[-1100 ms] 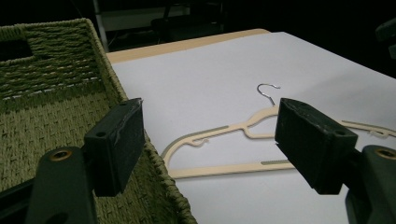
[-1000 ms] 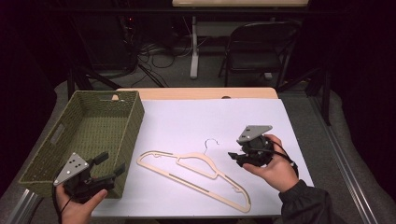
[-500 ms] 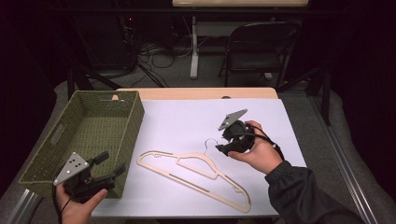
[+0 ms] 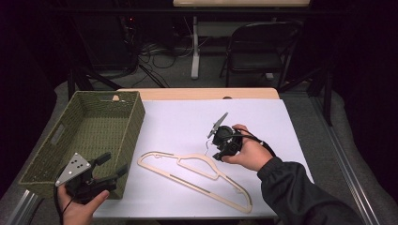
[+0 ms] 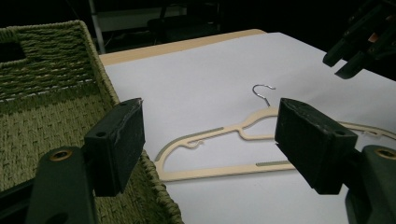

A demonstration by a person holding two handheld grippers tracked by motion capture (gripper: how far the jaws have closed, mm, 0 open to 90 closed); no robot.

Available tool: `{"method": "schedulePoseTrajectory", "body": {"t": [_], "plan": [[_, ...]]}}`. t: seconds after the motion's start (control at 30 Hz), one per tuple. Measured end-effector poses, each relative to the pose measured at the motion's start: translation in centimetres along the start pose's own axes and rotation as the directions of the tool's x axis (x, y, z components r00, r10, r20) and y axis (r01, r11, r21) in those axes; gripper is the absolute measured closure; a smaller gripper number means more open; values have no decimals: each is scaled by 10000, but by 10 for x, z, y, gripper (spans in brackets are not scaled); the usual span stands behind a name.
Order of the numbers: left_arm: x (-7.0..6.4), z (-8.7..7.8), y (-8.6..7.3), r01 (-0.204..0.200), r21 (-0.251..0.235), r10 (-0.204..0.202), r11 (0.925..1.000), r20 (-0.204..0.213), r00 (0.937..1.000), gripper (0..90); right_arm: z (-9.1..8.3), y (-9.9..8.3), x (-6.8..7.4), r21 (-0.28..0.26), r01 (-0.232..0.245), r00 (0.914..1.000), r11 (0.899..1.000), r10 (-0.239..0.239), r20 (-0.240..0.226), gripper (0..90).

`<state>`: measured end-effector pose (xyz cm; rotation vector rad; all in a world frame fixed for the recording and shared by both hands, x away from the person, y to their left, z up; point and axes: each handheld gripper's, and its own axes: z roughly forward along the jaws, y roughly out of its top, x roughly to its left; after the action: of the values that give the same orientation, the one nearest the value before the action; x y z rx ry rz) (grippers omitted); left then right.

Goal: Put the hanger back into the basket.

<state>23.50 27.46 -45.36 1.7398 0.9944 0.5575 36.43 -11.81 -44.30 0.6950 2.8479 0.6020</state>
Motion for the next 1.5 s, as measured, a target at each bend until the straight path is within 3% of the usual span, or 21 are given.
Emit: {"method": "schedulePoseTrajectory", "body": {"t": [0.03,0.07,0.1,0.13,0.17,0.23,0.3,0.47,0.5,0.53,0.93,1.5], "plan": [[-1,0,0,-5,1,5,10000,31,10000,241,5,0,0,438,47,9998,9990,-38,-210,613],[-1,0,0,-5,1,5,10000,31,10000,241,5,0,0,438,47,9998,9990,-38,-210,613],[-1,1,0,-12,21,12,10000,45,10000,241,11,-1,0,840,145,9994,9964,-118,-321,613],[-1,1,0,-12,21,12,10000,45,10000,241,11,-1,0,840,145,9994,9964,-118,-321,613],[-1,1,0,-12,24,12,10000,46,10000,241,14,0,1,1285,262,9993,9914,-223,-316,611],[-1,1,0,-5,27,5,10000,43,10000,241,16,2,1,1566,435,9987,9867,-386,-340,615],[-1,1,0,-7,28,7,10000,34,10000,241,20,2,3,1257,409,9987,9912,-367,-349,620],[-1,1,0,0,46,0,10000,16,10000,241,27,4,4,1207,465,9976,9916,-399,-562,624],[-1,1,0,2,48,-2,10000,18,10000,241,25,6,6,1655,581,9983,9845,-568,-129,625],[-1,1,0,9,37,-9,10000,38,10000,241,29,6,5,1421,538,9980,9884,-483,-417,627],[-1,2,0,24,35,-24,10000,56,10000,242,60,22,22,1622,1121,9915,9804,-996,-835,663],[0,2,-1,49,47,-49,10000,26,10000,242,78,29,31,2051,1261,9894,9706,-1082,-967,695]]}}
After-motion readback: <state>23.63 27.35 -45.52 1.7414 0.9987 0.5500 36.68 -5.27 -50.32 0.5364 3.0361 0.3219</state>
